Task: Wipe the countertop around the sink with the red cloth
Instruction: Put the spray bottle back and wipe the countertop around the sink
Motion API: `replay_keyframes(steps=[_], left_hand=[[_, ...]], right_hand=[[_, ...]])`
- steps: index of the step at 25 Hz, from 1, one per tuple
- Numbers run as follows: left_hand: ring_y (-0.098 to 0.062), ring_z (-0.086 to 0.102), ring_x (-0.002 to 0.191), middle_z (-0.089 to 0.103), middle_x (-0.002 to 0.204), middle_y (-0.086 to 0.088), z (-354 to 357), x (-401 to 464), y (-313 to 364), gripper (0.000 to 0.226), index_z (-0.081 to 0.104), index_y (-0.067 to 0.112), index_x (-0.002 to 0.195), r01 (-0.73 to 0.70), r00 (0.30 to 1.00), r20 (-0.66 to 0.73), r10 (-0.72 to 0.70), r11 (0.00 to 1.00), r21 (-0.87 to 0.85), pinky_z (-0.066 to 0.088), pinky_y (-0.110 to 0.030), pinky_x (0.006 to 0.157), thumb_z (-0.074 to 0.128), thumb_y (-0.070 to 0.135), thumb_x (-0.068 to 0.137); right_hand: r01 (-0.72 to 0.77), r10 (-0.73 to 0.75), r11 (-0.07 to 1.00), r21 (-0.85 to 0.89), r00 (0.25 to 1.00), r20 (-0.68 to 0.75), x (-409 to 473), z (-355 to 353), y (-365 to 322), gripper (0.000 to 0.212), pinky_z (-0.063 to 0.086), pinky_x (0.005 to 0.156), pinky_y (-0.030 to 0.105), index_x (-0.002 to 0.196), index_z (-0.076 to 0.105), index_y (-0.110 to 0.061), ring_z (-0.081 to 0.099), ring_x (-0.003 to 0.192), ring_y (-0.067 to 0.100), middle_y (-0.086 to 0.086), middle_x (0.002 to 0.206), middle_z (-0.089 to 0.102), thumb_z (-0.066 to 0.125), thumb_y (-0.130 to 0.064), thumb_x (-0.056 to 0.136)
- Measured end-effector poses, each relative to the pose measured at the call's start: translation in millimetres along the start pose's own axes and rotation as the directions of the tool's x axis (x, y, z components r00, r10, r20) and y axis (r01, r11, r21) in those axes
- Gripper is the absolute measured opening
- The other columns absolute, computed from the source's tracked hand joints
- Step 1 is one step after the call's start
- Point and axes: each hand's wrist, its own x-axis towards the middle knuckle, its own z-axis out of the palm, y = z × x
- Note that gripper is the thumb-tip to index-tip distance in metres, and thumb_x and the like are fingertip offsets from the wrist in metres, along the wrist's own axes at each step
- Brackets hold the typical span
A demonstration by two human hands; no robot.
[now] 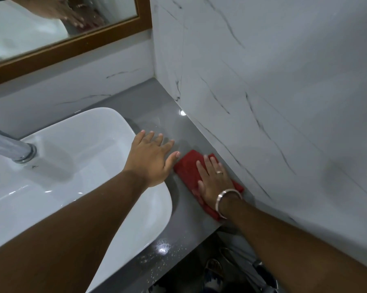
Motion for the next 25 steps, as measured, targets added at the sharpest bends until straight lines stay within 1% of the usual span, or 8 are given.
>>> replay_keyframes(steps=[3,6,9,13,15,19,21,25], left_hand=[[-0.037,0.037,0.142,0.051,0.149,-0.012,0,1,0,0.084,0.048,0.026,0.145,0.009,1.000,-0.004,-0.009,1.000,0.013,0.015,-0.050,0.120,-0.005,0.064,0.093],[-0.036,0.035,0.144,0.048,0.151,-0.012,0,0,0,0.085,0.044,0.026,0.147,0.018,1.000,0.009,-0.019,1.000,0.015,0.013,-0.050,0.120,-0.006,0.065,0.092],[-0.033,0.032,0.146,0.045,0.154,-0.008,-1,1,-1,0.093,0.042,0.027,0.149,0.019,1.000,0.005,-0.019,1.000,-0.001,0.013,-0.050,0.122,-0.014,0.069,0.087],[-0.033,0.034,0.145,0.048,0.152,-0.008,2,3,-1,0.089,0.043,0.027,0.148,0.015,1.000,-0.004,-0.015,1.000,-0.004,0.015,-0.050,0.122,-0.009,0.069,0.090],[-0.034,0.036,0.143,0.050,0.150,-0.010,2,1,-1,0.085,0.045,0.026,0.147,0.013,1.000,-0.007,-0.013,1.000,-0.005,0.016,-0.050,0.121,-0.005,0.067,0.091],[-0.035,0.038,0.142,0.053,0.147,-0.010,-1,0,-2,0.081,0.047,0.023,0.146,0.003,1.000,-0.029,-0.004,0.999,-0.033,0.017,-0.050,0.120,0.001,0.064,0.093],[-0.034,0.044,0.136,0.061,0.138,-0.008,-1,-2,-2,0.080,0.050,0.020,0.143,-0.020,0.998,-0.052,0.018,0.999,-0.047,0.020,-0.050,0.118,0.004,0.062,0.093],[-0.033,0.051,0.127,0.067,0.128,-0.006,4,0,-5,0.076,0.053,0.018,0.140,-0.077,0.989,-0.131,0.066,0.993,-0.087,0.025,-0.050,0.114,0.009,0.059,0.095]], right_hand=[[0.239,-0.242,0.970,-0.053,0.968,-0.063,-5,13,-29,0.063,0.031,0.113,0.054,0.144,0.044,-0.006,0.039,0.139,0.040,0.019,0.156,0.033,0.053,-0.037,0.089],[0.555,-0.558,0.823,-0.119,0.830,0.011,-59,23,24,0.067,0.025,0.117,0.051,0.149,0.037,-0.020,0.033,0.143,0.035,0.011,0.158,0.033,0.051,-0.046,0.089],[0.375,-0.383,0.911,-0.169,0.924,-0.011,-73,17,69,0.073,0.026,0.115,0.052,0.152,0.029,-0.023,0.030,0.144,0.036,0.010,0.160,0.027,0.052,-0.050,0.088],[0.017,-0.021,0.999,-0.032,0.993,-0.118,-25,9,12,0.068,0.030,0.111,0.057,0.150,0.035,-0.018,0.034,0.140,0.044,0.019,0.157,0.033,0.052,-0.042,0.089],[0.181,-0.180,0.984,-0.003,0.980,-0.085,-38,26,-20,0.066,0.027,0.112,0.058,0.151,0.034,-0.020,0.031,0.142,0.044,0.017,0.159,0.030,0.047,-0.043,0.090],[0.606,-0.600,0.792,-0.074,0.795,0.088,-95,32,17,0.067,0.019,0.117,0.051,0.152,0.029,-0.027,0.025,0.147,0.033,0.007,0.162,0.026,0.047,-0.051,0.092],[0.543,-0.537,0.830,-0.124,0.840,0.084,-77,15,46,0.063,0.028,0.114,0.055,0.149,0.038,-0.023,0.032,0.144,0.036,0.010,0.158,0.034,0.051,-0.047,0.092],[0.016,-0.019,0.998,-0.062,0.998,-0.057,-21,5,25,0.065,0.020,0.117,0.052,0.153,0.028,-0.020,0.022,0.147,0.041,0.016,0.162,0.022,0.051,-0.038,0.095]])
